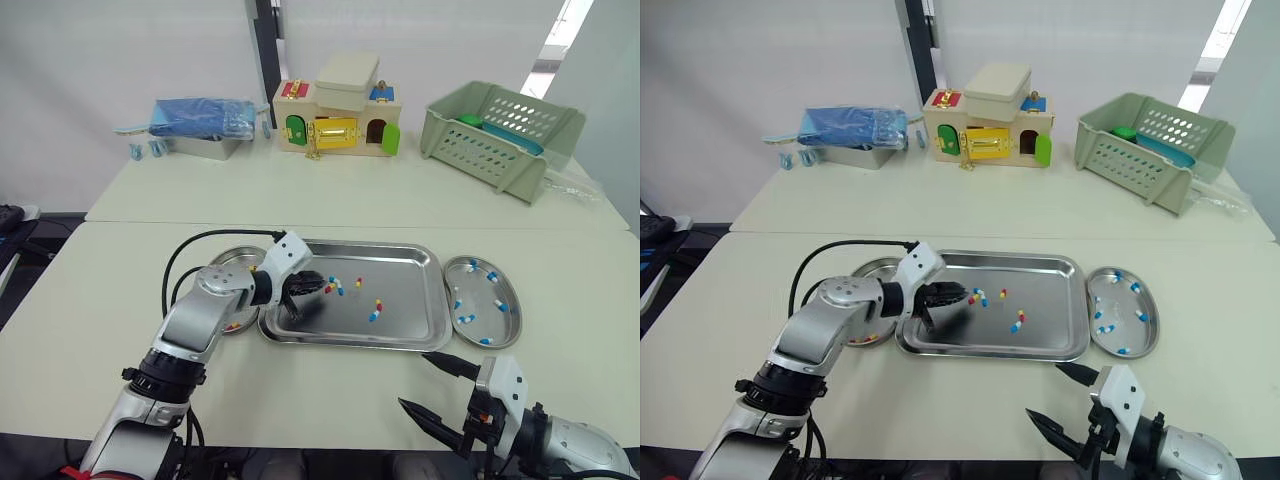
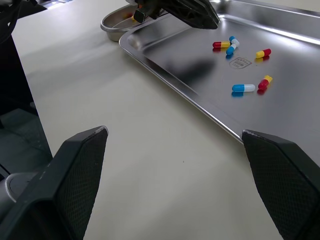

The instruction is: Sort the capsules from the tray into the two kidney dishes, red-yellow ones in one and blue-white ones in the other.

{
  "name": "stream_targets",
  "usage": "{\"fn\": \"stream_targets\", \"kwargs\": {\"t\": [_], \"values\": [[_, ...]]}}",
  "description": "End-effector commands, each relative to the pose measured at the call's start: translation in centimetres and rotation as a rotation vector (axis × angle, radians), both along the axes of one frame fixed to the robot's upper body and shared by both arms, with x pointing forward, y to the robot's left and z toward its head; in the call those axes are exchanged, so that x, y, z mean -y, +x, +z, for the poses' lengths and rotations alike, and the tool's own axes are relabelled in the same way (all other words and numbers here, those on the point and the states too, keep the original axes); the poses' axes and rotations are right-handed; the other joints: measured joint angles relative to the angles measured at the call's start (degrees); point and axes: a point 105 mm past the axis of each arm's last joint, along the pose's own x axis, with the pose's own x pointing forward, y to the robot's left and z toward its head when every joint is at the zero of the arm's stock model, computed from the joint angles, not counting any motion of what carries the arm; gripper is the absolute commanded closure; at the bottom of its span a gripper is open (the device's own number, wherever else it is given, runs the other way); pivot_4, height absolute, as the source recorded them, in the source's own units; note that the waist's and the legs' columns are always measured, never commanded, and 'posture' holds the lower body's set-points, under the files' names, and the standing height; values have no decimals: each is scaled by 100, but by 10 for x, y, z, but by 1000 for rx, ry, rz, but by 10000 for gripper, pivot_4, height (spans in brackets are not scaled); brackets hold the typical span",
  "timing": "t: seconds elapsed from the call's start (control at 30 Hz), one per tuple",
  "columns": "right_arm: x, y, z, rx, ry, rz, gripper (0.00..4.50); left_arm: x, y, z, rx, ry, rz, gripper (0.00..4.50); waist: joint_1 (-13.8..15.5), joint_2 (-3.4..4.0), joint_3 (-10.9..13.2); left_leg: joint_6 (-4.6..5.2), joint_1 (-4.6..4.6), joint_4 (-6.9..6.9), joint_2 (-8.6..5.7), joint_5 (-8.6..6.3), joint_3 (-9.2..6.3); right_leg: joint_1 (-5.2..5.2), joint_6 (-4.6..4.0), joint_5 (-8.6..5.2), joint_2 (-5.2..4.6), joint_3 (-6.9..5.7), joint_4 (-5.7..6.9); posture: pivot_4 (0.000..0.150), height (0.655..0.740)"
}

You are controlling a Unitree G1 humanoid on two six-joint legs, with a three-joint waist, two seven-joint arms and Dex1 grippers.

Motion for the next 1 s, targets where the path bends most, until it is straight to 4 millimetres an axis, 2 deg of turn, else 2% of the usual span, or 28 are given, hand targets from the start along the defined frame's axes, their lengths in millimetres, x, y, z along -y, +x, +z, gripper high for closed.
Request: {"fn": "stream_targets", "kwargs": {"t": [0.03,0.17,1.0], "values": [[-1,-3,6,18,5,2,0,5,2,5,42,13,-20,40270,1,0,0,0,0,0,0,0,0,0,0,0,0,0,0,1500,7400],[-2,-4,5,15,7,-3,0,6,4,6,47,11,-19,31260,-1,0,0,0,0,0,0,0,0,0,0,0,0,0,0,1500,7400],[-2,-3,3,17,7,-9,0,19,7,-11,7,47,-18,31260,0,0,0,-1,0,0,0,1,0,0,0,0,0,0,0,1500,7400]]}}
